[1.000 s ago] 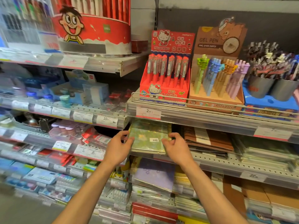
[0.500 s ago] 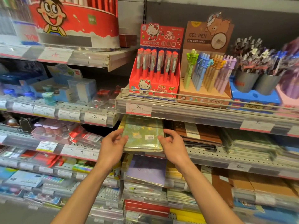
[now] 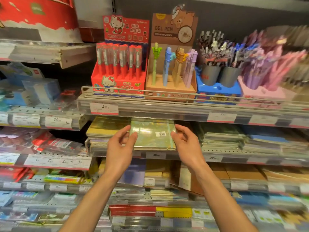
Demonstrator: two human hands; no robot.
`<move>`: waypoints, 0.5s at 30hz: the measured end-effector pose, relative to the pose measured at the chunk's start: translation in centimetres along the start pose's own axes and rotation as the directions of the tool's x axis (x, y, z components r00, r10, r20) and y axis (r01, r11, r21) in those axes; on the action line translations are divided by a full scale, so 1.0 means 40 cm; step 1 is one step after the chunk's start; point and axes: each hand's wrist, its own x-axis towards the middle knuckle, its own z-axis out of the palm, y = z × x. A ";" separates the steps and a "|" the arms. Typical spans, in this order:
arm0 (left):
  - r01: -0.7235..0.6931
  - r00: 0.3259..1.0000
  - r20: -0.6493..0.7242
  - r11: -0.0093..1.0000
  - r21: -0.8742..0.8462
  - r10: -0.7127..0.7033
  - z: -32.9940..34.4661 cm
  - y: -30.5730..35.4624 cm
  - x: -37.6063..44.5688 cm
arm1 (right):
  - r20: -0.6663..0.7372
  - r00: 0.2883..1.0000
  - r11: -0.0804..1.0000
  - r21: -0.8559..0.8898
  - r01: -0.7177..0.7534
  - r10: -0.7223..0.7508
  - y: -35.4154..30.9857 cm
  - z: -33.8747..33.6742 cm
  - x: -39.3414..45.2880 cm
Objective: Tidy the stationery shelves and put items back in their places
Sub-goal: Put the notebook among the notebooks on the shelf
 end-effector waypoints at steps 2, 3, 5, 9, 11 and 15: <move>-0.008 0.999 0.036 1.000 -0.002 0.008 0.059 0.008 -0.013 | -0.038 0.999 1.000 -0.010 0.001 -0.001 0.016 -0.058 0.003; -0.010 0.998 0.054 1.000 0.001 0.010 0.092 0.011 -0.021 | -0.059 0.998 1.000 -0.017 -0.005 0.004 0.023 -0.088 0.003; -0.014 0.996 0.084 1.000 0.002 0.014 0.158 0.017 -0.036 | -0.101 0.995 1.000 -0.007 -0.024 0.023 0.038 -0.150 0.002; -0.013 0.989 0.150 1.000 0.003 0.012 0.286 0.033 -0.067 | -0.199 0.978 0.998 -0.004 -0.056 0.054 0.058 -0.268 -0.009; -0.008 0.980 0.199 1.000 0.000 0.007 0.344 0.040 -0.078 | -0.248 0.966 0.998 -0.001 -0.068 0.065 0.068 -0.321 -0.010; -0.067 0.966 0.252 0.996 0.056 0.051 0.446 0.050 -0.088 | -0.313 0.945 0.995 0.015 -0.096 0.096 0.092 -0.404 -0.004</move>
